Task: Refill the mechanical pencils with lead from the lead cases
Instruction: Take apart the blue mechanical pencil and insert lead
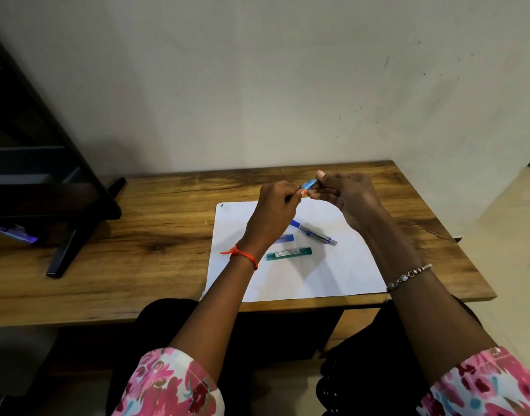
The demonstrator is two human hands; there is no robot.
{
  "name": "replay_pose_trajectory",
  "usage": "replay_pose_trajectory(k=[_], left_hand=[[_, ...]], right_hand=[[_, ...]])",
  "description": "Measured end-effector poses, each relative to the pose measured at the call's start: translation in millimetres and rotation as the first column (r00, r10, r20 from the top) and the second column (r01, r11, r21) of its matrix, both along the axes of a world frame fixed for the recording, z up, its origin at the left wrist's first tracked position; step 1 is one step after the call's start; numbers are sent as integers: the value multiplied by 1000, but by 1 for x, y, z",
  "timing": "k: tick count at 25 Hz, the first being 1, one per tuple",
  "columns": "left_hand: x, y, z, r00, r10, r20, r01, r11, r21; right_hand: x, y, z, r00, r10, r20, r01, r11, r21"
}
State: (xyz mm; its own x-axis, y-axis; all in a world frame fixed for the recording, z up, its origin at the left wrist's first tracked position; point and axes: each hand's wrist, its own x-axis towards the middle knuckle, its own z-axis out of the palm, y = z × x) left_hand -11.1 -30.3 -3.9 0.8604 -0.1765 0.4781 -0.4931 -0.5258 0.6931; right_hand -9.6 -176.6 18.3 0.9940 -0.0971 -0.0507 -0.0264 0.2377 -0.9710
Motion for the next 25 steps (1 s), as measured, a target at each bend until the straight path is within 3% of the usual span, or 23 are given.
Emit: replay_pose_trajectory(k=[3,7,10,12,14,16,19,21,25], left_hand=[[-2,-2,1,999,13,-35,-12,1000,18],[-1,4,2,998,32,-48,-31,999,16],[0,5,2,997,41,-63,-40,999,16],[-2,3,3,997,34,-70,-33,999,23],[-2,4,3,997,29,-64,-27,999,32],[0,5,1,998,32,-59,-30,999,30],[-1,6,2,997,34,-65,-32,999,30],[-1,5,2,997,29,-68,-27,999,31],[-1,5,2,997,32,-71,-29,999,36]], right_hand=[[1,2,-1,999,-11,-32,10,1000,-25],[7,-12,1,997,-55,-49,58,996,62],[5,-16,2,987,-20,-160,0,993,-122],[5,-17,-2,957,-55,-283,-68,911,-408],[8,-21,-7,933,-110,-343,-174,697,-695],[10,-25,-12,928,-113,-354,-247,525,-814],[8,-24,-16,941,-90,-325,-265,401,-877],[8,-22,-17,950,-67,-305,-258,380,-888],[9,-26,-17,953,-49,-298,-249,427,-869]])
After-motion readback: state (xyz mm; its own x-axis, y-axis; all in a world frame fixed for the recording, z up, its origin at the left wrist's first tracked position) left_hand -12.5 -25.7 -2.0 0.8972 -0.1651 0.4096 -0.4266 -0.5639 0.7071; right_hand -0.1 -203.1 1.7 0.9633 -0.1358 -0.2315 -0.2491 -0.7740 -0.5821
